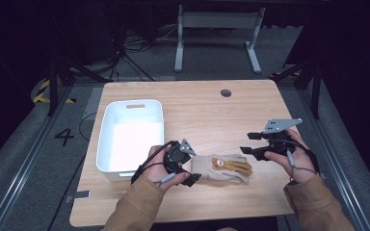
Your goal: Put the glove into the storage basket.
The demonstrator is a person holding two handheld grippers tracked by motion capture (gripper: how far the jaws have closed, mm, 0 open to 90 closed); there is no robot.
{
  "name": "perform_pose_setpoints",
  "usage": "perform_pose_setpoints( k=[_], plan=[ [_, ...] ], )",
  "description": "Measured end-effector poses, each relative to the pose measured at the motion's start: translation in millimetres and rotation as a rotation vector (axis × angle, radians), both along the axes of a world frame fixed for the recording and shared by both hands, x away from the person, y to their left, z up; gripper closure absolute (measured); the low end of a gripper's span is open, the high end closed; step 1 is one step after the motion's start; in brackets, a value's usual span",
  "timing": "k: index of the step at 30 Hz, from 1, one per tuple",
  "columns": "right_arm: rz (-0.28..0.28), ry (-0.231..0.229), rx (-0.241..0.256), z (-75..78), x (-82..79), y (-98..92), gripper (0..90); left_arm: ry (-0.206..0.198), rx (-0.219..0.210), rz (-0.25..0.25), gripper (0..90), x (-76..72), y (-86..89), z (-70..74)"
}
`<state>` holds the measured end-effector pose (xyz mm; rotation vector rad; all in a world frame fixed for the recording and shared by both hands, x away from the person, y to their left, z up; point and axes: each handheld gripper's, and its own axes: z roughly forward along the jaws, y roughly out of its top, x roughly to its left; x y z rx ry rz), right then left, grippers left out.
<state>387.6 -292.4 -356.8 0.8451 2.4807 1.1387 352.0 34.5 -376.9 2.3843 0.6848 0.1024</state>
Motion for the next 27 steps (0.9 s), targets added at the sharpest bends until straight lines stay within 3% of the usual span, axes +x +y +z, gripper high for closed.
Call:
perform_pose_setpoints(
  k=[2,3,6,10,12,22,26,27],
  plan=[
    [-0.028,0.026,0.012,0.5,-0.2,-4.1,35.9,-0.006,0.008,-0.003,24.4,1.1,-0.5,0.9],
    [-0.073,0.062,0.029,1.5,-1.1,-13.0,34.9,-0.010,0.006,0.000,24.9,1.9,-1.8,1.3],
    [-0.113,0.074,0.042,2.6,-2.4,-21.8,32.4,-0.016,0.010,-0.001,24.8,4.8,-5.7,2.2],
    [-0.191,0.046,0.052,4.1,-2.8,-41.5,25.1,-0.017,0.042,-0.024,25.3,6.1,-9.1,2.1],
    [-0.202,0.046,0.048,3.8,-2.8,-44.7,24.4,-0.018,0.056,-0.031,25.9,6.6,-9.9,2.1],
    [-0.321,0.037,0.059,-6.9,5.2,-72.5,17.0,-0.026,0.039,-0.032,26.8,8.7,-9.7,4.4],
    [-0.367,0.017,0.065,-12.0,7.7,-79.6,19.7,-0.025,0.027,-0.033,27.8,8.7,-11.2,4.5],
    [-0.392,0.019,0.040,-15.9,9.9,-83.8,20.6,-0.026,0.026,-0.038,27.7,8.0,-12.0,4.1]
  ],
)
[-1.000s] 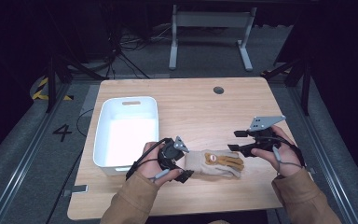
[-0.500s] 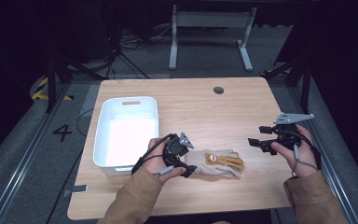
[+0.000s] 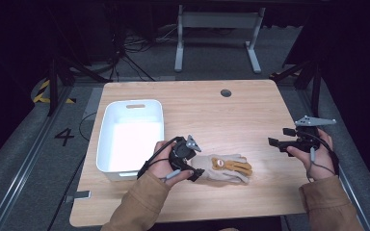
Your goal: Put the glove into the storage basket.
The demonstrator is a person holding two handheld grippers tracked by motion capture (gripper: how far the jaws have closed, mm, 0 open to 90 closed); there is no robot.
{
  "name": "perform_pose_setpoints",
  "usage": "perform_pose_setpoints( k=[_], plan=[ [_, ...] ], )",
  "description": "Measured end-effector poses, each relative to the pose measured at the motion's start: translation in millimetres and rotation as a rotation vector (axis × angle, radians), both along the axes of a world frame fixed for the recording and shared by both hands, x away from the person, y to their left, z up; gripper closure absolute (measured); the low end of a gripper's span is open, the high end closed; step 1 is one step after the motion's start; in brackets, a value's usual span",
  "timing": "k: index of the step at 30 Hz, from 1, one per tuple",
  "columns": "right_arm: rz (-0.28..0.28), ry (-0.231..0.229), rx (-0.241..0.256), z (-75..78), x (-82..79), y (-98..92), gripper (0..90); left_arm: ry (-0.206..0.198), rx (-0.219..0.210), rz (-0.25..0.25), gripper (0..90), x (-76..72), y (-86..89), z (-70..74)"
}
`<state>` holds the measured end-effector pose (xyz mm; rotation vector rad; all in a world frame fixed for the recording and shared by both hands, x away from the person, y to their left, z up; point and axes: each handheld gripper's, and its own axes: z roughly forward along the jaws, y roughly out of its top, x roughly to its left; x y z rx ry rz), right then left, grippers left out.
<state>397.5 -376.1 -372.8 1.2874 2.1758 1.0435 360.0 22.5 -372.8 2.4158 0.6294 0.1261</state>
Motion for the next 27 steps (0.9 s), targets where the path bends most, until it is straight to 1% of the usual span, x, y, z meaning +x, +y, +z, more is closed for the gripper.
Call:
perform_pose_setpoints(
  k=[1,2,3,5,6,7,9,15,16,17,19,20,21,22,23,26,27],
  plan=[
    [-0.010,0.009,-0.004,-2.1,1.0,-2.0,23.3,-0.002,0.000,-0.002,27.6,-0.1,-0.4,-0.2],
    [-0.010,0.009,-0.004,-2.1,1.0,-2.0,23.3,-0.002,0.000,-0.002,27.4,-0.1,-0.4,-0.2],
    [-0.010,0.034,-0.017,-6.6,3.0,-5.4,30.4,-0.004,0.000,-0.004,27.2,0.0,-0.6,-0.3],
    [-0.010,0.038,-0.014,-9.1,4.1,-6.4,31.6,-0.006,-0.001,-0.009,26.1,0.7,-1.0,-1.2],
    [-0.004,0.054,-0.020,-13.2,5.9,-8.8,34.7,-0.007,0.001,-0.014,25.8,1.8,-1.3,-2.4],
    [-0.001,0.066,-0.031,-14.7,6.3,-9.8,35.5,-0.009,0.000,-0.013,25.8,2.0,-1.7,-3.0],
    [-0.002,0.068,-0.033,-15.8,6.7,-10.8,35.2,-0.008,-0.004,-0.017,25.6,2.5,-2.2,-3.7],
    [-0.018,0.078,-0.006,-19.2,6.7,-15.6,32.8,-0.007,-0.013,-0.030,25.0,4.7,-6.6,-7.1],
    [-0.023,0.078,-0.002,-20.0,6.2,-16.1,32.5,-0.012,-0.015,-0.031,24.9,5.7,-7.4,-7.7],
    [-0.027,0.077,0.004,-21.2,5.0,-18.0,32.0,-0.020,-0.029,-0.036,24.6,7.6,-9.3,-10.0],
    [-0.032,0.075,0.012,-21.8,4.3,-18.9,32.0,-0.022,-0.034,-0.037,24.0,8.0,-10.1,-11.3],
    [-0.038,0.079,0.020,-22.8,3.4,-20.9,32.0,-0.024,-0.035,-0.047,23.8,9.4,-11.7,-13.0],
    [-0.038,0.079,0.020,-22.8,3.4,-20.9,32.0,-0.024,-0.035,-0.047,23.7,9.4,-11.7,-13.0],
    [-0.037,0.078,0.021,-24.1,3.0,-22.4,32.0,-0.022,-0.034,-0.063,23.7,10.8,-13.3,-13.6],
    [-0.042,0.084,0.024,-24.5,2.2,-22.7,32.0,-0.022,-0.042,-0.067,23.8,11.1,-14.5,-14.2],
    [-0.037,0.086,0.021,-25.7,1.1,-23.9,32.0,-0.025,-0.045,-0.080,23.2,12.5,-16.6,-15.0],
    [-0.039,0.092,0.023,-26.3,-0.4,-24.5,32.0,-0.029,-0.039,-0.097,22.8,13.8,-18.8,-16.4]
  ],
)
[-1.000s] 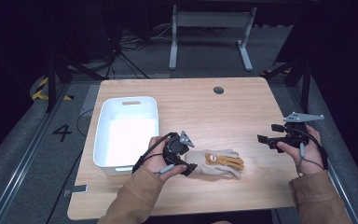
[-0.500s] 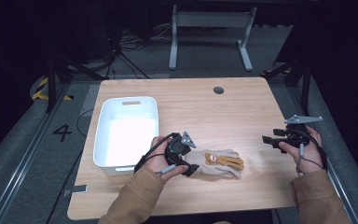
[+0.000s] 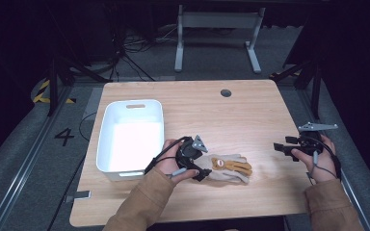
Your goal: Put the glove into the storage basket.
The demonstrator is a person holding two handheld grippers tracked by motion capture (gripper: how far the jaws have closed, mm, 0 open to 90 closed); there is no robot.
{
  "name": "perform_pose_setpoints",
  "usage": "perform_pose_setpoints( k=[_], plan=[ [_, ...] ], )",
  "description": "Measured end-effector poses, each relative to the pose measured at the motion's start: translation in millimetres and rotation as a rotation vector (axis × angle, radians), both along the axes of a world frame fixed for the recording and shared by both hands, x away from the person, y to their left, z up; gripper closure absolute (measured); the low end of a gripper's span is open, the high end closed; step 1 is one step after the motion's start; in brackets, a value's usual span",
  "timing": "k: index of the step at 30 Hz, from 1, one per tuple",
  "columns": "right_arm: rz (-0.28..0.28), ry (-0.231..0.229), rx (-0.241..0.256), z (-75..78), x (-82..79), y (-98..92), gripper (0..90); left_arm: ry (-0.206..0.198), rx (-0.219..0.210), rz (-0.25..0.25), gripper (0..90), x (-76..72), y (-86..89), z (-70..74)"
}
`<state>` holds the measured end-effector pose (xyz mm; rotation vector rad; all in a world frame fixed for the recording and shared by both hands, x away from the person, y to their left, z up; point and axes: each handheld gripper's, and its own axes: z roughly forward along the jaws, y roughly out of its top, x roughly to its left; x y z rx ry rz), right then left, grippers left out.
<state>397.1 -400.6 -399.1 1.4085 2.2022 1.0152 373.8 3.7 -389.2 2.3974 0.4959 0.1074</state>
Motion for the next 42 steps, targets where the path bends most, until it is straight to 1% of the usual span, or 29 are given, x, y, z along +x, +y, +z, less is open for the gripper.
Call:
perform_pose_setpoints(
  k=[3,4,5,6,8,10,13,15,17,18,20,22,25,27,28,29,33,36,37,38,42],
  plan=[
    [0.000,0.004,0.000,0.1,-1.8,-0.5,32.0,-0.005,0.002,-0.011,22.0,0.8,-2.6,-1.9],
    [0.003,-0.003,-0.001,-0.1,-2.3,-1.0,32.0,-0.012,0.004,-0.021,21.6,1.9,-3.9,-2.8],
    [0.002,-0.002,0.001,-0.1,-3.3,-1.1,32.4,-0.010,0.008,-0.024,21.4,2.6,-5.3,-3.7],
    [0.018,0.006,0.005,-0.8,-5.2,-2.1,33.9,0.003,0.016,-0.033,20.3,4.9,-9.1,-6.3],
    [0.025,0.012,0.006,-1.9,-7.2,-3.0,32.9,0.007,0.013,-0.037,20.1,5.9,-11.7,-8.1],
    [0.025,0.016,0.003,-2.6,-9.2,-4.2,32.3,0.009,0.024,-0.044,19.7,8.9,-16.3,-11.6],
    [0.026,0.017,0.002,-2.8,-11.3,-5.6,32.0,0.013,0.032,-0.041,19.5,14.5,-21.4,-17.4],
    [0.020,0.018,0.003,-3.2,-14.0,-7.4,31.8,0.019,0.038,-0.052,19.5,17.3,-24.6,-21.7],
    [0.021,0.021,0.003,-3.5,-14.7,-8.0,32.2,0.032,0.054,-0.068,19.4,18.5,-28.1,-25.8],
    [0.023,0.027,0.004,-3.9,-15.3,-8.4,33.6,0.031,0.058,-0.072,19.0,19.0,-29.9,-27.8],
    [0.029,0.036,0.007,-4.6,-16.4,-9.0,33.4,0.023,0.061,-0.085,18.4,20.9,-32.8,-31.1],
    [0.031,0.038,0.004,-5.1,-16.9,-9.1,33.3,0.016,0.057,-0.092,17.2,22.5,-34.2,-33.6],
    [0.034,0.037,0.008,-5.0,-17.4,-8.3,32.9,0.017,0.061,-0.094,17.0,25.1,-34.9,-38.5],
    [0.038,0.036,0.007,-4.9,-17.3,-8.1,32.5,0.045,0.065,-0.091,16.7,25.9,-35.1,-43.0],
    [0.039,0.034,0.005,-4.9,-17.2,-8.1,32.1,0.050,0.065,-0.093,16.7,26.5,-35.4,-45.5],
    [0.036,0.035,0.005,-4.9,-17.2,-8.1,31.8,0.056,0.077,-0.101,16.2,26.3,-36.2,-49.5],
    [0.038,0.033,0.006,-4.7,-17.4,-8.1,31.6,0.054,0.093,-0.113,15.5,24.2,-37.8,-50.3],
    [0.040,0.034,0.006,-4.9,-17.4,-8.0,31.4,0.057,0.092,-0.118,15.5,23.8,-38.0,-50.9],
    [0.043,0.037,0.006,-5.3,-17.1,-7.9,31.2,0.045,0.092,-0.126,15.5,24.6,-38.2,-52.2],
    [0.043,0.037,0.006,-5.3,-17.1,-7.9,31.2,0.045,0.092,-0.126,15.5,24.6,-38.2,-52.2],
    [0.045,0.039,0.007,-6.2,-16.7,-7.2,30.9,0.024,0.110,-0.138,15.1,24.0,-39.6,-56.5]
  ],
)
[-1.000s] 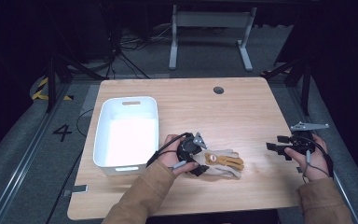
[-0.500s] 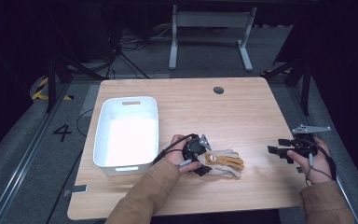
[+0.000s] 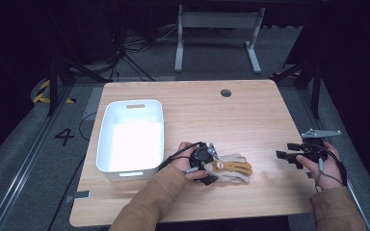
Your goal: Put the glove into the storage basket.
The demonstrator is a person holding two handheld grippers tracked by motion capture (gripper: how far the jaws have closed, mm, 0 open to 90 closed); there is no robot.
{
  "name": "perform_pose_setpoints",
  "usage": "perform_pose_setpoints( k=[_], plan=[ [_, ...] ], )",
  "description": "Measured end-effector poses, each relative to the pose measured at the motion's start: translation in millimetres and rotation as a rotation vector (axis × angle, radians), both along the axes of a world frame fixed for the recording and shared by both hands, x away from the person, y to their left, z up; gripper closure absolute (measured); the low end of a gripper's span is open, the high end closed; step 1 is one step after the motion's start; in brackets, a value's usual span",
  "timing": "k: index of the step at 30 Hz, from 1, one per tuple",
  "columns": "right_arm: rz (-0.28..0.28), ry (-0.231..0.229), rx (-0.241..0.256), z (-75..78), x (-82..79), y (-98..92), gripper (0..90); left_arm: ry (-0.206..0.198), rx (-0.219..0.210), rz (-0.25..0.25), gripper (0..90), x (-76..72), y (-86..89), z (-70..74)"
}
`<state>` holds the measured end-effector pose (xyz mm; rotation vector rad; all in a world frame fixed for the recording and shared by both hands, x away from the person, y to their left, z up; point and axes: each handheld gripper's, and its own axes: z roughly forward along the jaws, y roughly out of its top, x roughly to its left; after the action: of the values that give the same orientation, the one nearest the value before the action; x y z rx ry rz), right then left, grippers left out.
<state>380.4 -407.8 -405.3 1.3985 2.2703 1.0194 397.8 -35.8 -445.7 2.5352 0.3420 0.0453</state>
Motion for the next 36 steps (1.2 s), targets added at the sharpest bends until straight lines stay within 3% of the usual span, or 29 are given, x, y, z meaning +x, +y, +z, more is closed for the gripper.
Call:
perform_pose_setpoints(
  k=[11,15,18,24,27,31,36],
  plan=[
    [0.001,0.009,-0.002,-2.1,0.8,0.8,31.0,0.010,0.013,0.014,12.1,2.3,-10.5,-8.3],
    [-0.002,0.010,-0.004,-2.4,0.8,0.7,31.0,-0.008,0.004,0.037,6.3,3.4,-17.5,-11.7],
    [-0.006,0.010,-0.001,-2.1,0.5,0.1,31.0,-0.029,0.016,0.017,3.2,2.4,-19.9,-13.6],
    [-0.002,0.014,-0.007,-3.5,1.1,0.1,31.0,-0.025,0.026,0.021,0.1,1.4,-22.9,-13.8],
    [-0.001,0.015,-0.011,-4.2,1.5,0.5,31.0,-0.022,0.040,0.020,1.5,1.6,-23.7,-12.6],
    [-0.002,0.016,-0.014,-4.4,1.6,0.1,31.1,-0.018,0.069,0.018,16.4,1.7,-26.6,-5.1],
    [-0.003,0.019,-0.014,-4.6,1.9,0.1,31.2,-0.015,0.075,0.028,17.9,1.6,-27.5,-4.2]
  ],
)
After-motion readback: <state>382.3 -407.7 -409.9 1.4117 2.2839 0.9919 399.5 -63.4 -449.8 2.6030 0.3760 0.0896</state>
